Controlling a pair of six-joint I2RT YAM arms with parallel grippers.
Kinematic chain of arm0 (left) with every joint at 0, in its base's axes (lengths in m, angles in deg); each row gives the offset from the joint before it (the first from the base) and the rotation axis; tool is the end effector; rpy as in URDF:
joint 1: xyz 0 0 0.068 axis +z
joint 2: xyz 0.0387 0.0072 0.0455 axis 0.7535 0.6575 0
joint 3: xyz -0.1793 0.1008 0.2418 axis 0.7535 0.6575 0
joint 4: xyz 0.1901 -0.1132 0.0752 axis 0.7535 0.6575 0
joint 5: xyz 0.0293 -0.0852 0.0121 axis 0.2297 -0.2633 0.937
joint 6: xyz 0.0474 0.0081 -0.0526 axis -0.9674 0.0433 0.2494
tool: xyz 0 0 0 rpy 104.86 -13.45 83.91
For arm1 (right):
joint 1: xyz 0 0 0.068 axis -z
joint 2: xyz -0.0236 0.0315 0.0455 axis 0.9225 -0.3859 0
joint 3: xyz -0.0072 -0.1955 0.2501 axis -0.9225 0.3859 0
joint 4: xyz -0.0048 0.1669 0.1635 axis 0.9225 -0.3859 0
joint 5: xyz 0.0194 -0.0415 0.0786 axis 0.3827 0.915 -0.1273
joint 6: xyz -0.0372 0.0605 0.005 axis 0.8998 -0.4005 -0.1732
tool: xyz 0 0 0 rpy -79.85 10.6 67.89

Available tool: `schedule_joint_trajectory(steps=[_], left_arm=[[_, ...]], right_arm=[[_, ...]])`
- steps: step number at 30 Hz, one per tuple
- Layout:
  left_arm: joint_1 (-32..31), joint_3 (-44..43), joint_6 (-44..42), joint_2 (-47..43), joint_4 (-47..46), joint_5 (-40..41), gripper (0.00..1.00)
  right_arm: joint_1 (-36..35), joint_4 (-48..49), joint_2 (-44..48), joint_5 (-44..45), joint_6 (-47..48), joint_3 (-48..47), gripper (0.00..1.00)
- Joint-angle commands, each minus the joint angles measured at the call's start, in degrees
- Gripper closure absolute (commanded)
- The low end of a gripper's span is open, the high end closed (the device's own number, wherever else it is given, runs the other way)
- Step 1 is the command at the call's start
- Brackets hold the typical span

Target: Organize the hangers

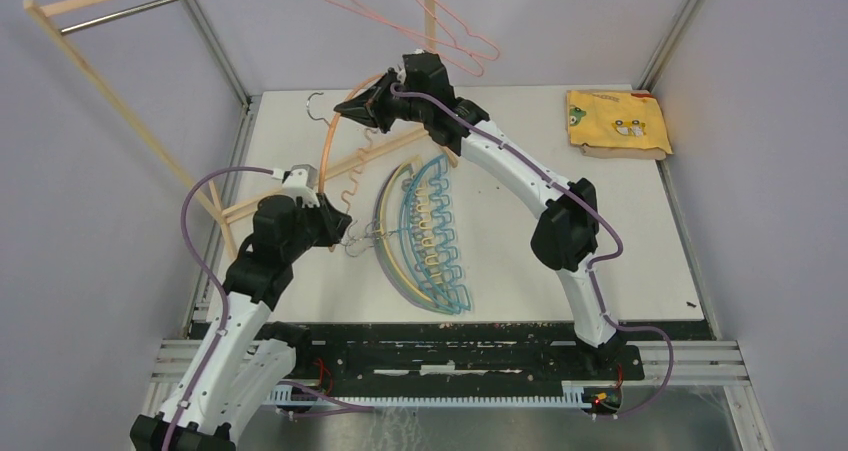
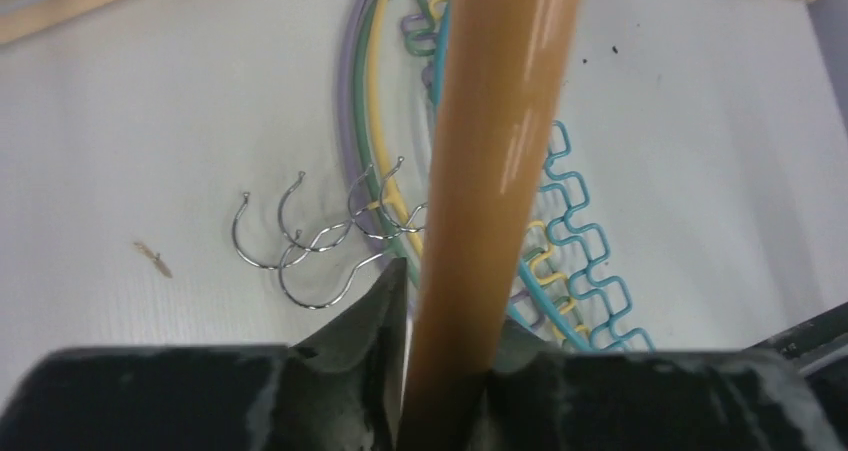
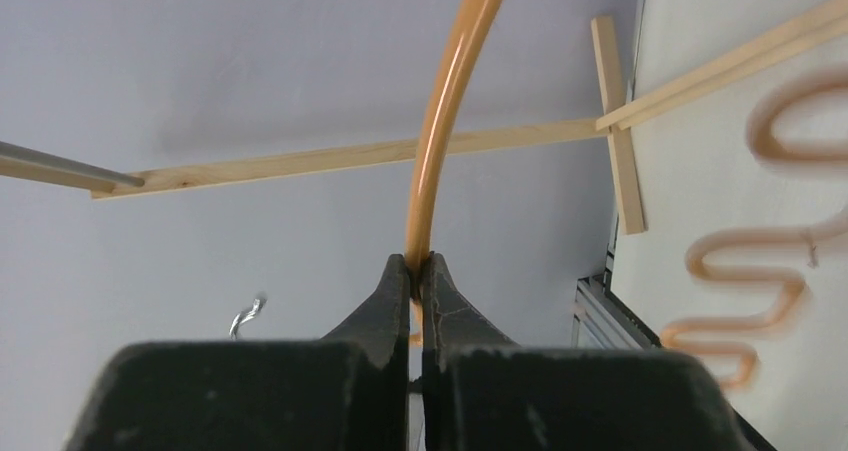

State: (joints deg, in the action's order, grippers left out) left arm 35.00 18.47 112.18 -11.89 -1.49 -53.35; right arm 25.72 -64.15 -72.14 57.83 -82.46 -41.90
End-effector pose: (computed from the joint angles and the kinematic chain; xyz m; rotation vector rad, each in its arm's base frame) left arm 0.1114 -0.0370 0.3039 -0.0613 2.0558 -0.5604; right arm 0.3902 0.3757 0.4032 0.5032 2.1674 1.7938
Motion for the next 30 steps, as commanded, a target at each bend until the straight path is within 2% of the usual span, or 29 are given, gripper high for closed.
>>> schedule_joint_trajectory(steps=[1,4,9,10,11,16,19,21,26,30], left_arm=[[-0.02,-0.36,-2.95,0.84,-2.02,5.32,0.95],[-0.06,-1.16,-2.65,0.82,-1.32,8.92,0.97],[-0.08,-6.35,-2.04,1.2,3.21,22.52,0.97],[-0.04,-7.66,-2.25,1.51,4.3,25.42,0.97],[-0.08,-9.27,-2.67,2.11,5.53,28.16,0.97],[-0.11,-17.12,-4.78,5.84,9.67,40.89,0.97],[-0.08,-20.94,-5.71,7.52,9.94,45.78,0.97],[-0.17,-23.21,-6.2,8.02,9.33,48.48,0.97],[-0.56,-27.09,-9.89,9.82,3.37,51.93,0.97],[-0.95,-32.14,-11.95,15.23,0.62,52.27,0.97]], right_arm=[[0.05,5.92,4.12,-3.49,-4.02,-2.89,0.99],[0.5,6.16,3.46,-5.64,-5.08,-2.9,0.96],[1.79,-2.16,6.56,-8.43,2.17,1.08,0.4],[2.25,-4.23,8.25,-8.55,4.66,3.1,0.3],[2.84,-6.24,9.83,-8.61,7.42,5.49,0.25],[5.22,-22.87,17.25,-7.1,24.93,13.1,0.18],[5.32,-36.67,19.75,-1.74,39.21,13.4,0.16],[5.27,-42.97,21.7,3.97,47.69,15.11,0.11],[5.31,-46.49,27.49,15.0,57.64,24.35,0.05],[5.25,-45.46,27.3,17.25,60.59,29.03,0.04]])
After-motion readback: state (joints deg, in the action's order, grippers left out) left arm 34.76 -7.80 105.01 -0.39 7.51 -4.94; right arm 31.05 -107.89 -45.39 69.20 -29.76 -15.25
